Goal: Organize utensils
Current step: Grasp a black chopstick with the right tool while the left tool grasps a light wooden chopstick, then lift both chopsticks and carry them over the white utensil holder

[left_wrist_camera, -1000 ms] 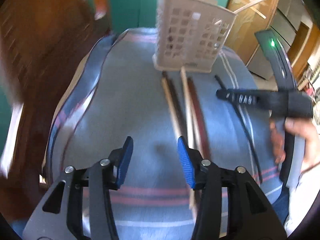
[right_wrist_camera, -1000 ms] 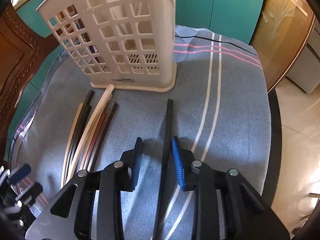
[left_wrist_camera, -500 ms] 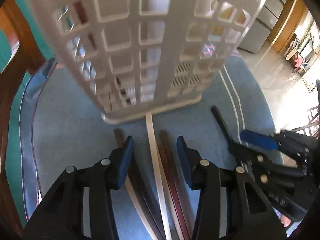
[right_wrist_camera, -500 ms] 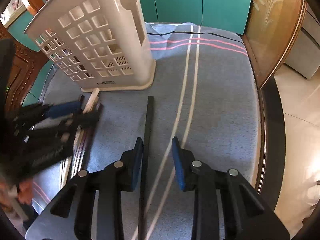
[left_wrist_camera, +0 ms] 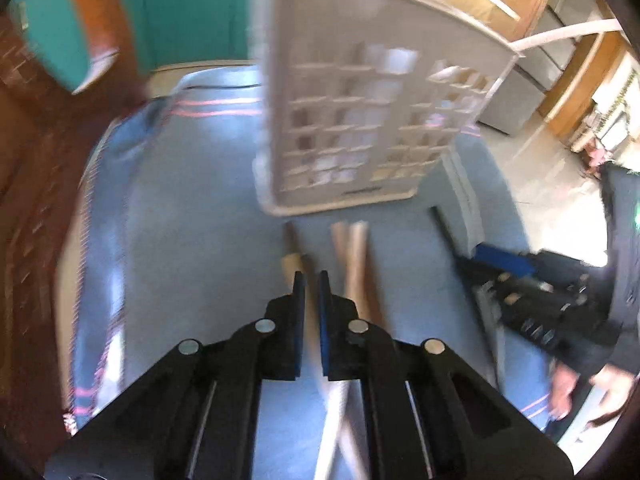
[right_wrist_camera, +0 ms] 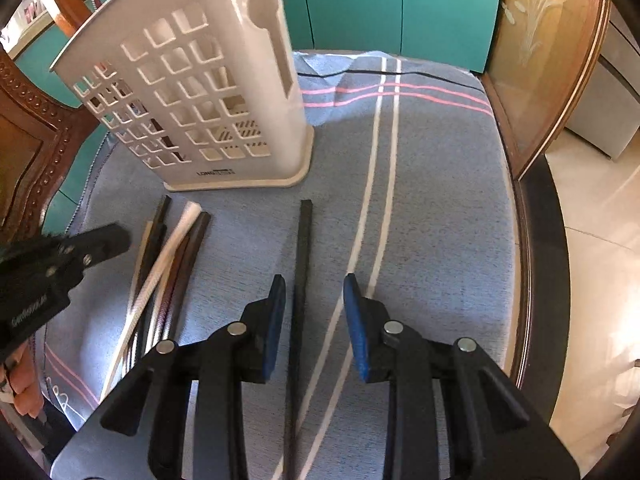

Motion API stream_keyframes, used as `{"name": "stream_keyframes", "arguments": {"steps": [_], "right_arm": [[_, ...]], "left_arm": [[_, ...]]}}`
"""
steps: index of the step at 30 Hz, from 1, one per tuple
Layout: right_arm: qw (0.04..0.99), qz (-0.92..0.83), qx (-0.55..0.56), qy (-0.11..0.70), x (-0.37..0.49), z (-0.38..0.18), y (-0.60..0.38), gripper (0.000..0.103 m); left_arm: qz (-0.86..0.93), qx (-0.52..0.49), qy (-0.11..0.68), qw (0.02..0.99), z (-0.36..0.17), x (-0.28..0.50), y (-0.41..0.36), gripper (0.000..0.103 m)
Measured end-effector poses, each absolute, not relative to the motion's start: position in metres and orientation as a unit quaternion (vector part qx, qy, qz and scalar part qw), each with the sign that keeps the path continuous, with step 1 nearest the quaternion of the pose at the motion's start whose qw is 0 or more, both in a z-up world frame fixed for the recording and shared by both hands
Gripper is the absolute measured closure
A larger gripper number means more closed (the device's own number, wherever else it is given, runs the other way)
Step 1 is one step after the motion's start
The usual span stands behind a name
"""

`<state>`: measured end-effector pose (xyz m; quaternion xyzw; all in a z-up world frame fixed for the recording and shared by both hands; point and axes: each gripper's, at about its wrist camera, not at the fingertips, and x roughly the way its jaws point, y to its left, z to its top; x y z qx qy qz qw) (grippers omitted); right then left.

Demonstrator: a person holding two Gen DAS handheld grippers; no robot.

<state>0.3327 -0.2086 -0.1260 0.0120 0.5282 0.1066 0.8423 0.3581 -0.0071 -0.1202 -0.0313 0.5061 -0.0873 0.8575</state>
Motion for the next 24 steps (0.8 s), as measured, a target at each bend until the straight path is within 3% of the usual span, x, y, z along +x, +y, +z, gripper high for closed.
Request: {"name": "stream_keyframes", "arguments": {"steps": [10, 16, 24], "right_arm": [[0.846, 0.1, -0.014, 0.523, 0.329, -0.13, -0.187, 0.073], [0.846, 0.104, -0.011, 0.523, 0.323, -0.131, -0.186, 0.073], [0.845, 0.104, -0.016, 0.525, 0.325, -0.132, -0.187, 0.073]], "left_arm": [[-0.123, -0.013, 0.513, 0.85, -0.128, 0.313, -0.008, 0.094], [-0.13, 0.071, 0.52, 0.841, -0.135, 0.328, -0.047, 0.094], [-0.123, 0.077, 0.539, 0.83, -0.137, 0.357, -0.06, 0.094]]}}
